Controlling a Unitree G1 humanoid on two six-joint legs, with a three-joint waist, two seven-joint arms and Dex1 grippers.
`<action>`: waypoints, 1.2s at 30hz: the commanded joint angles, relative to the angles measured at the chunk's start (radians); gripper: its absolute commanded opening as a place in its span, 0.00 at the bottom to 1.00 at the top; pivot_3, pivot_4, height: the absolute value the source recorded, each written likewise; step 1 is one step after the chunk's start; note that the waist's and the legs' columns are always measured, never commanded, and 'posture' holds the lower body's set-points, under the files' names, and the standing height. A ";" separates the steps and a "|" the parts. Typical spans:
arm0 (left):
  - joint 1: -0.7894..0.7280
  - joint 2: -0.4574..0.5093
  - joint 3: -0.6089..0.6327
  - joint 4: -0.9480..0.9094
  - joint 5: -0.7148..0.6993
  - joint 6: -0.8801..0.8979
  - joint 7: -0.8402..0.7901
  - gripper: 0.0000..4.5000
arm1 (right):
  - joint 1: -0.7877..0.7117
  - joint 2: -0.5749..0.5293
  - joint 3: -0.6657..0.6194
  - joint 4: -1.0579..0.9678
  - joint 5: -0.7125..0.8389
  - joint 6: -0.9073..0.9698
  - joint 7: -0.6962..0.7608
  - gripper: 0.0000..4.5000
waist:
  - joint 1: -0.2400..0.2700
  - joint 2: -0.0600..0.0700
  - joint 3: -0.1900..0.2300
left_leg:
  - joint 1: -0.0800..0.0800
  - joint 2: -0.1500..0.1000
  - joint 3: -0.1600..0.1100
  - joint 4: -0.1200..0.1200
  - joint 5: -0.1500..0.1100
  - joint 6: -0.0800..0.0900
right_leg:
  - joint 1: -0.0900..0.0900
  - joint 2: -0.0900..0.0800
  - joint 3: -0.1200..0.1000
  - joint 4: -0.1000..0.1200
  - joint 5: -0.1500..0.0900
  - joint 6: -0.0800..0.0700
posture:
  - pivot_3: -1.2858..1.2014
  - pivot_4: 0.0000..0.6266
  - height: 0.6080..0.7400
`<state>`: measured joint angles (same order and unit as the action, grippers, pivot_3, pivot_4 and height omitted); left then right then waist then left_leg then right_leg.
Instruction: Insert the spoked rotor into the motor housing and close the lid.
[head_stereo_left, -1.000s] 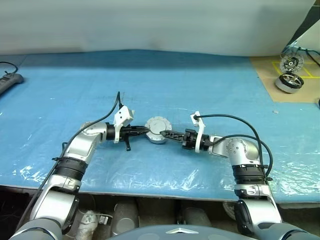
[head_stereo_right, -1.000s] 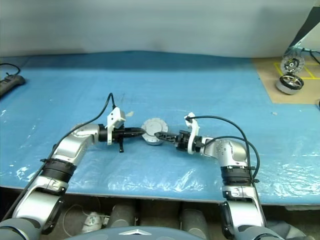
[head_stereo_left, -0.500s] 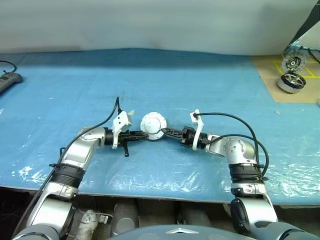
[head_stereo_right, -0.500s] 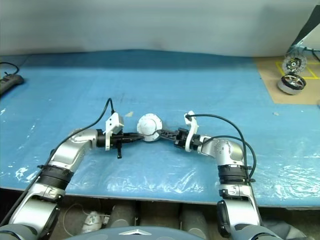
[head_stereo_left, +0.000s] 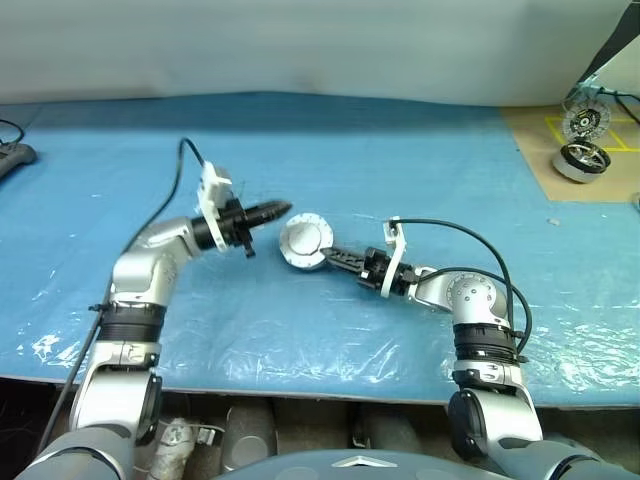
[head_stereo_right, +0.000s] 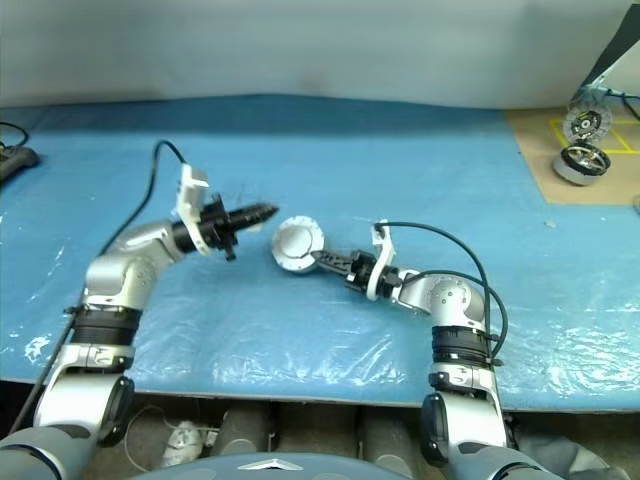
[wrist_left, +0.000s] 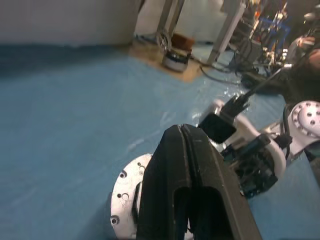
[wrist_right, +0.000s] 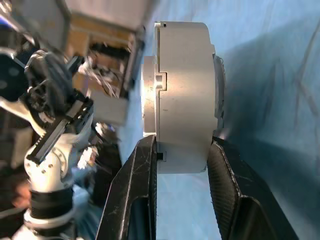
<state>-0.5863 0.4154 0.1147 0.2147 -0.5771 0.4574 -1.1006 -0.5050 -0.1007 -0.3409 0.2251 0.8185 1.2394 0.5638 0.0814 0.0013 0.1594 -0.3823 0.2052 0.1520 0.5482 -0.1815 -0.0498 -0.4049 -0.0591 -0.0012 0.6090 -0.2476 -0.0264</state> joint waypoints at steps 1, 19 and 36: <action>-0.007 -0.003 0.071 0.038 -0.057 0.044 0.047 0.00 | -0.053 0.040 -0.122 -0.049 0.159 0.023 -0.043 0.23 | 0.001 0.000 0.000 | 0.000 0.000 0.000 0.000 0.000 0.000 | 0.000 0.000 0.000 0.000 0.000 0.000 | 0.52 0.24 1.00; 0.056 -0.092 0.223 0.051 -0.357 0.421 0.159 1.00 | -0.067 0.079 -0.122 -0.192 0.392 0.053 -0.228 0.23 | 0.017 -0.001 0.001 | -0.004 0.001 -0.003 0.001 0.000 0.000 | -0.001 0.000 -0.004 0.000 0.000 0.000 | 0.52 0.24 1.00; -0.069 -0.315 0.238 0.242 -0.377 0.375 0.284 1.00 | -0.062 0.048 -0.076 -0.181 0.405 0.036 -0.233 0.23 | 0.018 -0.003 0.002 | -0.004 0.000 -0.004 0.005 0.000 0.000 | 0.000 -0.001 -0.005 0.002 0.001 0.001 | 0.52 0.24 1.00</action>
<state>-0.6253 0.1106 0.3316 0.4652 -0.9337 0.8498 -0.8253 -0.5454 -0.0556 -0.4155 0.0968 1.1520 1.2897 0.3122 0.0995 -0.0014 0.1616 -0.3868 0.2057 0.1475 0.5540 -0.1814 -0.0501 -0.4049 -0.0598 -0.0063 0.6116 -0.2471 -0.0254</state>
